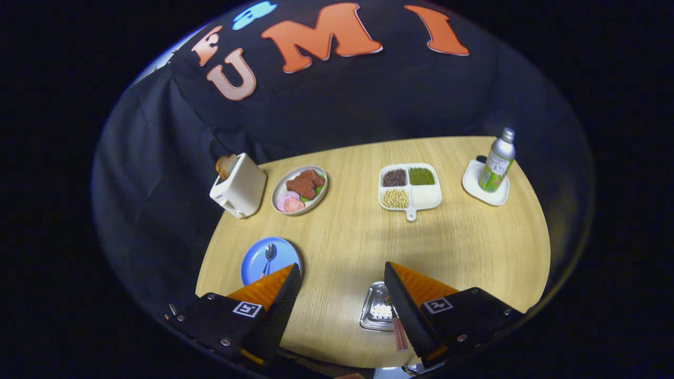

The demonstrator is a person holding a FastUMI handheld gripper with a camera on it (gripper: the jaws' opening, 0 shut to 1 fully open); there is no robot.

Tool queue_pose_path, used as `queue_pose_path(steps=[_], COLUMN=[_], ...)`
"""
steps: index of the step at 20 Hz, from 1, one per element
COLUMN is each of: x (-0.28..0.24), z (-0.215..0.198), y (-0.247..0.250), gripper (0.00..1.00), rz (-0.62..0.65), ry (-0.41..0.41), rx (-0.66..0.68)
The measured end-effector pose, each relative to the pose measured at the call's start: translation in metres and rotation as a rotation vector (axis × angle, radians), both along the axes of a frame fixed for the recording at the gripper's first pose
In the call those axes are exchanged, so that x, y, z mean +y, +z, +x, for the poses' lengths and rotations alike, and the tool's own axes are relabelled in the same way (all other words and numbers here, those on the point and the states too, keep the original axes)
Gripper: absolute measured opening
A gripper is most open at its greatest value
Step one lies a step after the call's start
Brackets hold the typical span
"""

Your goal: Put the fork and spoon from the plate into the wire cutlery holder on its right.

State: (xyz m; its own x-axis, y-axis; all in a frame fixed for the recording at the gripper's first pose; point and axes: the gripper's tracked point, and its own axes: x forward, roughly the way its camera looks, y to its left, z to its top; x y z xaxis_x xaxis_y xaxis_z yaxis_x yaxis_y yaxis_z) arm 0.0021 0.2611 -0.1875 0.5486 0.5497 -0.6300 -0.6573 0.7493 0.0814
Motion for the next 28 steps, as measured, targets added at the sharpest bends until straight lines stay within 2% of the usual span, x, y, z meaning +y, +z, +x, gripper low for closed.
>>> queue_pose_path(steps=[8,11,15,20,28], x=[0.048,0.056,0.072,0.110,0.167], z=[-0.015,-0.022,-0.034,-0.061,-0.093], y=[0.102,0.132,0.165,0.152,0.064], gripper=[0.97,0.97,0.97,0.98,0.98], rz=[0.229,0.255,0.297,0.322,0.186], ry=[0.062,0.053,-0.002,-0.062,-0.080], rx=[-0.406,-0.514,-0.658,-0.648,-0.533])
